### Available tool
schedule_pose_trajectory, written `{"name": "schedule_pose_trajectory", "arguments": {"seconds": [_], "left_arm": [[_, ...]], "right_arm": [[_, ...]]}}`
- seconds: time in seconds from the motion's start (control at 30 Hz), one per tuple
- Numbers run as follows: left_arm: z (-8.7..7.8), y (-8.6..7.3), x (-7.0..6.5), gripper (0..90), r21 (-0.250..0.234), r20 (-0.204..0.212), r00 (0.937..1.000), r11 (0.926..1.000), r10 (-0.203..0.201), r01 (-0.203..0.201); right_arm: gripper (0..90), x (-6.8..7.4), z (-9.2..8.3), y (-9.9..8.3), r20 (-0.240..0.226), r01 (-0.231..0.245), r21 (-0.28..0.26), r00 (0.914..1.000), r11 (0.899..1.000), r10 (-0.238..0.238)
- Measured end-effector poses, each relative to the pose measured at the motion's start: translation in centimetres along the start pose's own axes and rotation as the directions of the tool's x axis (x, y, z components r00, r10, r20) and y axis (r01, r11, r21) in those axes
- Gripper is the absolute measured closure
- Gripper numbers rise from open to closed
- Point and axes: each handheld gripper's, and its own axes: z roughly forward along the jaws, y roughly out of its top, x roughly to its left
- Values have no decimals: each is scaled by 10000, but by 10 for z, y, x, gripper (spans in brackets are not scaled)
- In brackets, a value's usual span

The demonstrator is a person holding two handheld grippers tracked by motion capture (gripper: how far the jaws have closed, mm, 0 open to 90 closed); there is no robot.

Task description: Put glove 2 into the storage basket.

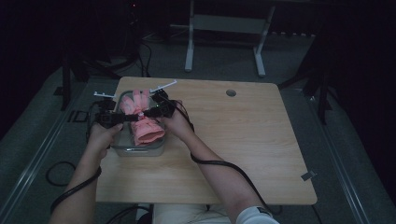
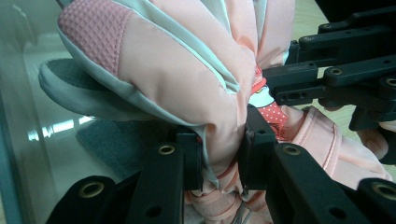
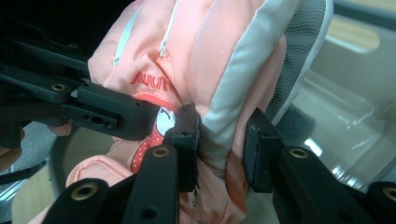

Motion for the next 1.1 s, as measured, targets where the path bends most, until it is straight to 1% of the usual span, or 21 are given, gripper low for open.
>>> {"name": "schedule_pose_trajectory", "arguments": {"seconds": [0.17, 0.3, 0.43, 0.53, 0.63, 0.73, 0.8, 0.87, 0.9, 0.93, 0.97, 1.0, 1.03, 1.07, 1.1], "left_arm": [[10, -3, 9, 729, 397, -110, 9996, 9989, -261, 265], [14, -4, 14, 727, 638, -265, 9991, 9974, -328, 345], [17, -3, 12, 722, 905, -734, 9968, 9952, -319, 385], [20, -2, 13, 714, 1026, -928, 9948, 9934, -412, 508], [19, -1, 13, 704, 1100, -871, 9957, 9931, -306, 401], [20, 0, 14, 692, 1209, -912, 9952, 9915, -364, 474], [21, 1, 12, 682, 1268, -1027, 9943, 9910, -291, 421], [22, 2, 10, 645, 1290, -1175, 9927, 9908, -262, 414], [22, 2, 9, 635, 1302, -1205, 9923, 9905, -279, 437], [22, 2, 9, 616, 1302, -1205, 9923, 9905, -279, 437], [22, 3, 8, 616, 1245, -1253, 9916, 9911, -318, 475], [22, 4, 7, 582, 1171, -1336, 9906, 9921, -282, 441], [22, 4, 6, 566, 1114, -1431, 9893, 9929, -266, 428], [22, 4, 6, 554, 1114, -1431, 9893, 9929, -266, 428], [24, 4, 4, 531, 1087, -1761, 9843, 9936, -101, 296]], "right_arm": [[692, -5, 13, -5, 133, -112, 307, 9999, 9995, 108], [684, -6, 22, -8, 256, -191, 459, 9995, 9988, 179], [679, -6, 27, -8, 406, -168, 604, 9991, 9980, 144], [666, -6, 30, -8, 493, -365, 710, 9982, 9968, 330], [631, -8, 29, -7, 482, -476, 706, 9979, 9964, 442], [594, -11, 25, -6, 454, -523, 669, 9977, 9964, 493], [575, -10, 23, -6, 685, -228, 627, 9975, 9978, 185], [555, -9, 21, -6, 830, -167, 630, 9965, 9979, 114], [535, -9, 21, -6, 904, -100, 604, 9959, 9981, 45], [535, -9, 21, -6, 904, -100, 604, 9959, 9981, 45], [525, -10, 20, -7, 932, -39, 546, 9956, 9985, -12], [502, -11, 17, -7, 999, -63, 449, 9950, 9990, 18], [493, -12, 15, -7, 1050, -67, 390, 9945, 9992, 25], [493, -12, 15, -7, 1050, -67, 390, 9945, 9992, 25], [471, -14, 11, -6, 1039, -57, 278, 9946, 9996, 27]]}}
